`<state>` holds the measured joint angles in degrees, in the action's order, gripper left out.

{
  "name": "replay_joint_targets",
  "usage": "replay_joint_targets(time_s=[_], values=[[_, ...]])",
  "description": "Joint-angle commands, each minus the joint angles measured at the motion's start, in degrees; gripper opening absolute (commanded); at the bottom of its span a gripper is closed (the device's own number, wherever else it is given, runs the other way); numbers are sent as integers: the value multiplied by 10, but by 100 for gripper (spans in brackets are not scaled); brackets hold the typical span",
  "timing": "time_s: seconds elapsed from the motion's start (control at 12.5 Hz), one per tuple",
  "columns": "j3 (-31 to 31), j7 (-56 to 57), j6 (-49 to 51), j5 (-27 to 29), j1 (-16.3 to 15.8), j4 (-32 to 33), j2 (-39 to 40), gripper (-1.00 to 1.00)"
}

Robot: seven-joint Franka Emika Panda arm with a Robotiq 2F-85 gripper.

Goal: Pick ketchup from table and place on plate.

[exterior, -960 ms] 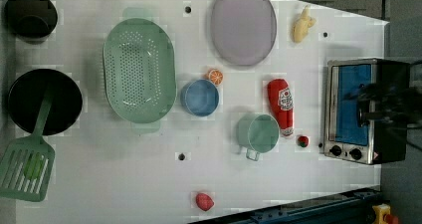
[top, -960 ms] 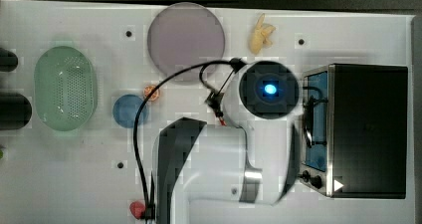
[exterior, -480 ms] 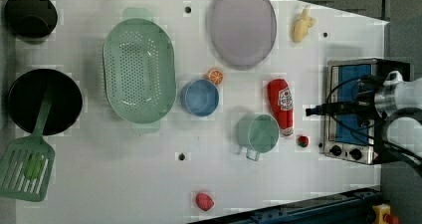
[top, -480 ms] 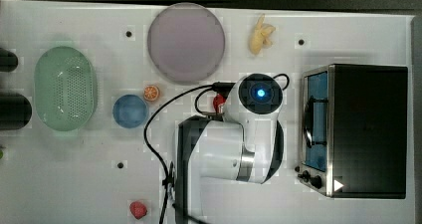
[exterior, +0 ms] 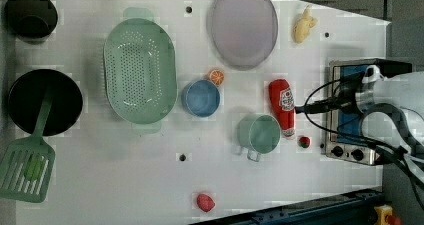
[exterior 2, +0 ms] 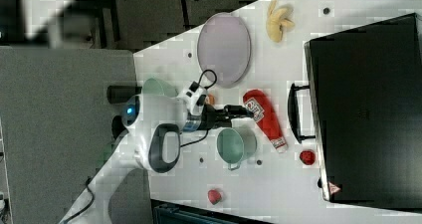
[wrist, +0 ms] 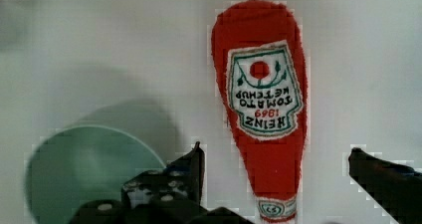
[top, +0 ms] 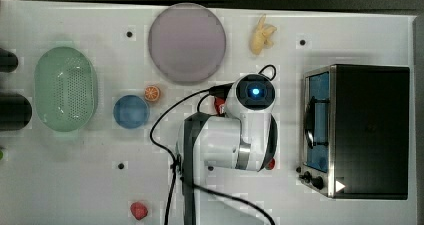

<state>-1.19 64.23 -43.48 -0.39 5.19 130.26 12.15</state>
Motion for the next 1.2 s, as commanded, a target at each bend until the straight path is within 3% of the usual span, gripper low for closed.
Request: replay_joint_targets(time_s=[0.08,0.8,0.88,1.04,1.12,1.2], values=[[-3,36,-50,-1,9,0,41,100],[-2,36,-163,-1,6,18,132,100],[1,36,-163,-1,6,17,132,92],[2,36,-163,-1,4,22,131,43],[2,36,-163,-1,4,21,126,29],[1,36,-162,-1,4,22,119,29]])
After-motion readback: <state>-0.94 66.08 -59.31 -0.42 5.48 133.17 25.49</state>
